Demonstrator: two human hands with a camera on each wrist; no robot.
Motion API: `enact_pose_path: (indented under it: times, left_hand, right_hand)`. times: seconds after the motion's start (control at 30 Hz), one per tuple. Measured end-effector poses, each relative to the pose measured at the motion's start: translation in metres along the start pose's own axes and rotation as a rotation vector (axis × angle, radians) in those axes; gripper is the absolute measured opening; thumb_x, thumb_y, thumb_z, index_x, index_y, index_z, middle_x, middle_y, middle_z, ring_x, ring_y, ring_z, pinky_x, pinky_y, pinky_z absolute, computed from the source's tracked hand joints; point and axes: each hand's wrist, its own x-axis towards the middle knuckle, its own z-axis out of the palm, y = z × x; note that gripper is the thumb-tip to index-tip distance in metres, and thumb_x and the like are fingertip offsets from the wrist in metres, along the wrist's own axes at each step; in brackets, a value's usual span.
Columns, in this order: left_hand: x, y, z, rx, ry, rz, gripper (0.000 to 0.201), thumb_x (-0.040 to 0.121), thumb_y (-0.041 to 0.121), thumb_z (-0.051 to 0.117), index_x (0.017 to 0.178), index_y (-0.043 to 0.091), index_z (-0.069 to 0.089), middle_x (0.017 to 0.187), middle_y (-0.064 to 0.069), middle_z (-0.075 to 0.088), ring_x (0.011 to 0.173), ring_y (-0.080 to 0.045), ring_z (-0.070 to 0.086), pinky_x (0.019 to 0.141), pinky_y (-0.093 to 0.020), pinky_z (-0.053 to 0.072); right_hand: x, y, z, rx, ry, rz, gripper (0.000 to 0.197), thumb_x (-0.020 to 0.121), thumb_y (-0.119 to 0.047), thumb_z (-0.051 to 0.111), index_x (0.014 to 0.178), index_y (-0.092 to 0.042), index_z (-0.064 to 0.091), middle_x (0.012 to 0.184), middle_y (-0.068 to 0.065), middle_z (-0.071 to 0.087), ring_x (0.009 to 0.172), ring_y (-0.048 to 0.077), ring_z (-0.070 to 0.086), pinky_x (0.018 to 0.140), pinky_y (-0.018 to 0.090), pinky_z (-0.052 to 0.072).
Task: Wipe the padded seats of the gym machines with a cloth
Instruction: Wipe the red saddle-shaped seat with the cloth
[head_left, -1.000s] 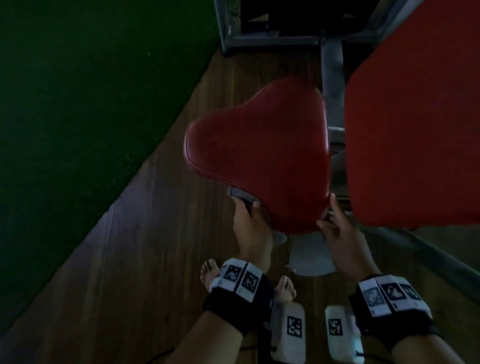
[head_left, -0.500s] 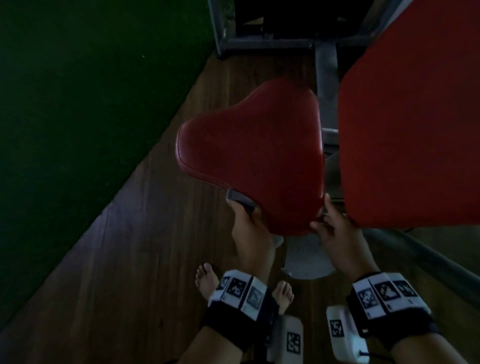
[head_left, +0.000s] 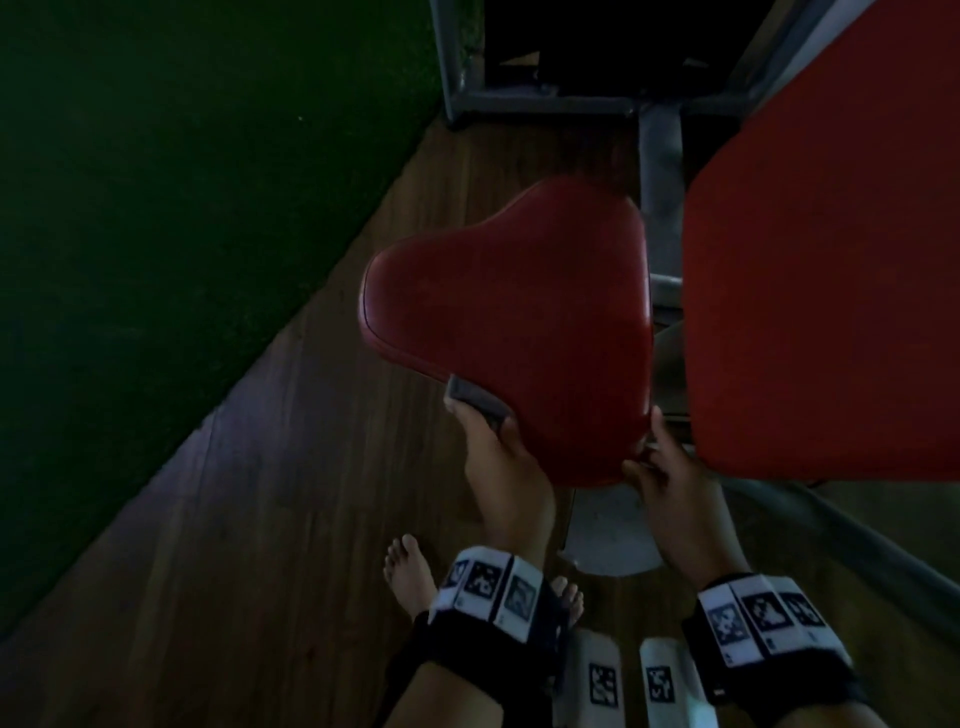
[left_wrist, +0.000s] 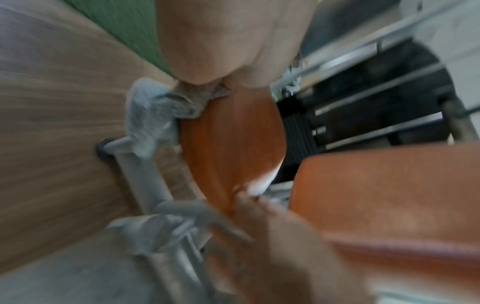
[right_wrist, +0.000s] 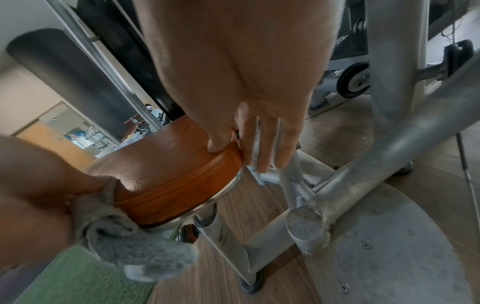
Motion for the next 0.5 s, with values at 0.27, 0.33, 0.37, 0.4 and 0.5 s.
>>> enact_pose_path:
  times: [0.27, 0.33, 0.37, 0.4, 0.5]
  left_hand:
    - [0.041, 0.021, -0.01, -0.051, 0.175, 0.068, 0.072, 0.103, 0.022, 0.04, 0.154, 0.022, -0.01, 0.141, 0.0, 0.045, 0.121, -0.012, 0.045, 0.097, -0.028, 0.037]
    - [0.033, 0.012, 0.0, -0.032, 0.158, 0.086, 0.074, 0.103, 0.026, 0.04, 0.152, 0.027, -0.016, 0.15, 0.002, 0.034, 0.128, -0.008, 0.038, 0.103, -0.028, 0.033]
    - [0.026, 0.006, 0.005, -0.02, 0.133, 0.104, 0.075, 0.103, 0.028, 0.039, 0.151, 0.032, -0.019, 0.155, 0.004, 0.025, 0.133, -0.008, 0.034, 0.107, -0.03, 0.031]
    - [0.018, -0.002, 0.009, 0.008, 0.099, 0.145, 0.076, 0.103, 0.03, 0.038, 0.149, 0.036, -0.022, 0.16, 0.003, 0.015, 0.14, -0.01, 0.028, 0.112, -0.032, 0.029]
    - [0.001, -0.029, 0.011, 0.197, -0.006, 0.373, 0.07, 0.104, 0.038, 0.03, 0.148, 0.035, -0.024, 0.158, 0.011, -0.026, 0.148, -0.011, -0.012, 0.12, -0.035, 0.01]
  right_hand:
    - [0.004, 0.01, 0.001, 0.055, -0.023, 0.004, 0.075, 0.094, -0.021, 0.056, 0.151, -0.043, 0.012, 0.137, -0.003, 0.055, 0.123, 0.011, 0.053, 0.1, 0.042, 0.048]
    - [0.003, 0.01, 0.002, 0.032, -0.005, 0.0, 0.074, 0.095, -0.02, 0.056, 0.151, -0.042, 0.013, 0.134, -0.003, 0.057, 0.12, 0.01, 0.055, 0.098, 0.04, 0.05]
    - [0.003, 0.009, 0.002, 0.017, 0.0, 0.002, 0.074, 0.095, -0.021, 0.056, 0.151, -0.041, 0.013, 0.133, -0.004, 0.058, 0.118, 0.009, 0.056, 0.097, 0.038, 0.05]
    - [0.001, 0.007, 0.001, 0.017, 0.0, 0.006, 0.073, 0.095, -0.022, 0.056, 0.152, -0.041, 0.012, 0.133, -0.004, 0.058, 0.119, 0.01, 0.055, 0.098, 0.038, 0.049]
    - [-0.002, 0.0, -0.002, 0.031, -0.018, 0.026, 0.072, 0.095, -0.029, 0.055, 0.152, -0.039, 0.011, 0.142, -0.003, 0.05, 0.129, 0.014, 0.048, 0.106, 0.038, 0.042]
